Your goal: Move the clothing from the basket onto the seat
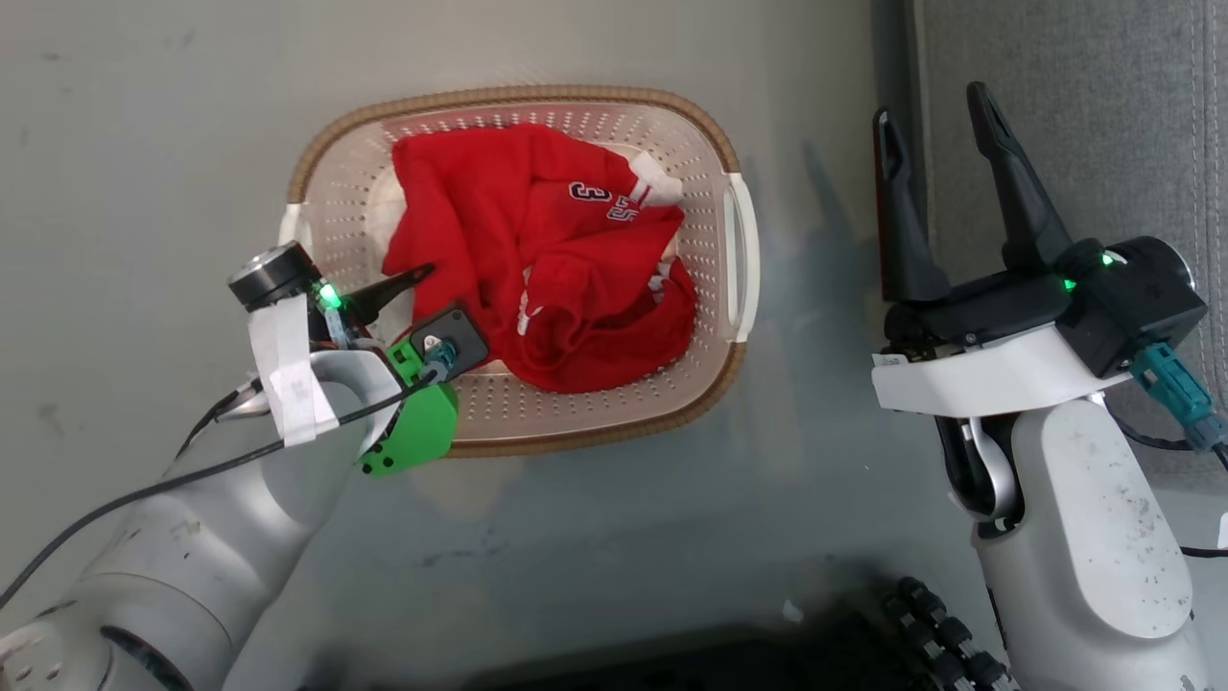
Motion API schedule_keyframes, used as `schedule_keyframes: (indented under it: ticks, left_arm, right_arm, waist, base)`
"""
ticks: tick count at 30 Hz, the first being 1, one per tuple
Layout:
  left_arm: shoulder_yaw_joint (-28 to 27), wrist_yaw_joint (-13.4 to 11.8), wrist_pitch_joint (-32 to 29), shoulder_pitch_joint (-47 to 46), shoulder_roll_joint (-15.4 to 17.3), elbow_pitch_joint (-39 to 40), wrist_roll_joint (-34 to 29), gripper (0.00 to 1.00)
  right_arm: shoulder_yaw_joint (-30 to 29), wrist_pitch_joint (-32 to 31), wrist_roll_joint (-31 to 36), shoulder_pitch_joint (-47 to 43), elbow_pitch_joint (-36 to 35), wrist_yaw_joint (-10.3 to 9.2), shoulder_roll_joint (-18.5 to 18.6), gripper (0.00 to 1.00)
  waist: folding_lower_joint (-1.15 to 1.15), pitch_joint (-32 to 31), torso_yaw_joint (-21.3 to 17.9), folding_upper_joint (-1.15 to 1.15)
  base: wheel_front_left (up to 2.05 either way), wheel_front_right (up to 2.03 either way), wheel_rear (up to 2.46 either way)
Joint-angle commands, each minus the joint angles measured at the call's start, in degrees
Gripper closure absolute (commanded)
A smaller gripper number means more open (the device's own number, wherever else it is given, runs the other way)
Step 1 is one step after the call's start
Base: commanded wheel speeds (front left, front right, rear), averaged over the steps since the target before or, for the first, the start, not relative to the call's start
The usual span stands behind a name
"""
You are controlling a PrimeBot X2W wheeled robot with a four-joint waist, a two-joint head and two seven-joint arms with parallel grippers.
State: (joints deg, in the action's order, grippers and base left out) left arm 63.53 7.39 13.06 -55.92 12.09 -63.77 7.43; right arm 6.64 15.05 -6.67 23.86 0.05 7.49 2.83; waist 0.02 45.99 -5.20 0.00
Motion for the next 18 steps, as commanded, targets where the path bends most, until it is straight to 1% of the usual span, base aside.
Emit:
schedule_keyframes:
  ticks: [1,4,7,11,18]
  left_arm:
    - [1.17,0.11,-0.57,-1.92,0.7,-0.92,1.19,0.0]
    - [4.35,0.12,-2.3,-3.27,1.0,-2.82,3.02,0.0]
    - [6.24,0.11,-4.45,-4.62,1.51,-4.3,5.65,0.0]
    - [7.91,0.11,-7.01,-5.9,2.42,-5.26,7.9,0.0]
    - [9.21,0.11,-8.42,-7.96,4.47,-5.5,9.43,0.0]
  right_arm:
    - [0.2,0.2,-0.67,0.95,-0.24,0.0,0.09,0.0]
    - [0.5,0.2,-1.79,1.33,-0.23,0.0,0.06,0.0]
    - [1.32,0.2,-3.24,1.58,0.29,0.0,0.04,0.0]
    - [2.07,0.2,-4.99,2.38,0.36,0.0,0.06,0.0]
    - [2.86,0.2,-6.42,2.43,0.4,0.0,0.09,0.0]
  waist:
    - [-0.02,6.59,-5.6,0.0]
    - [-0.02,8.09,-6.3,0.0]
    - [-0.02,9.37,-7.12,0.0]
    - [-0.02,10.74,-7.98,0.0]
    - [-0.02,12.66,-9.42,0.0]
  base:
    - [0.0,0.0,0.0]
    - [0.0,0.0,0.0]
    - [0.0,0.0,0.0]
    - [0.0,0.0,0.0]
    - [0.0,0.0,0.0]
